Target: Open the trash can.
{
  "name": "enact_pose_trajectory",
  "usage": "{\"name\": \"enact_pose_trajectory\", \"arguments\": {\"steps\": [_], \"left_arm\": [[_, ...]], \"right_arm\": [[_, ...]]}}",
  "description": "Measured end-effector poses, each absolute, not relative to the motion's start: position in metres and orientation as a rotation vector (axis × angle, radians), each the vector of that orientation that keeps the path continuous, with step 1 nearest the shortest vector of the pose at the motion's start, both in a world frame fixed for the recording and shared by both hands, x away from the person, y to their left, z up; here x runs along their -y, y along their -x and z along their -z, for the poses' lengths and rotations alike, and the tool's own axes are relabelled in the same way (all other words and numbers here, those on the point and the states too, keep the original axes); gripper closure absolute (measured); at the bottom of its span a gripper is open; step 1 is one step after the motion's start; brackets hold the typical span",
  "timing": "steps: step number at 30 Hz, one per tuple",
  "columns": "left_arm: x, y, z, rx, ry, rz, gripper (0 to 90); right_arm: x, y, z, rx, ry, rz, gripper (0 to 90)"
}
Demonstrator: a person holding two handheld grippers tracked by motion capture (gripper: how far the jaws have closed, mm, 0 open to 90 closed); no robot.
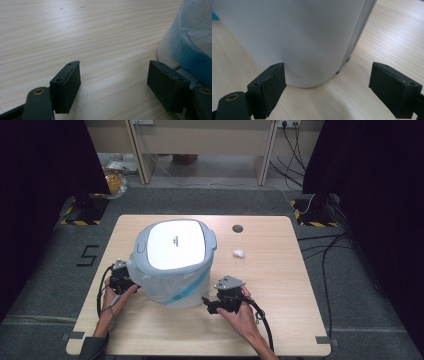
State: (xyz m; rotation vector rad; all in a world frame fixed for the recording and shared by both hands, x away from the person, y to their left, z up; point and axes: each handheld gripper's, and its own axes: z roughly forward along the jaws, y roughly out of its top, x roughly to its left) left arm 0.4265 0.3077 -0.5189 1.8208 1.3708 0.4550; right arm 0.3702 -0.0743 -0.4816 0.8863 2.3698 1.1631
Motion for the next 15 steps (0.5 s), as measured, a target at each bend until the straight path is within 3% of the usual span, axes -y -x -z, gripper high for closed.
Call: {"name": "enact_pose_trajectory", "arguments": {"steps": [7,15], "left_arm": [[-0.297,-0.414,0.515,-1.327,-1.859,-0.508,34.2],[-0.284,-0.39,0.515,-1.275,-1.881,-0.522,35.6]], "right_arm": [[0.085,-0.387,0.48,-2.317,-0.904,-1.14,14.3],[0.094,-0.419,0.478,-2.264,-0.919,-1.139,15.3]]}}
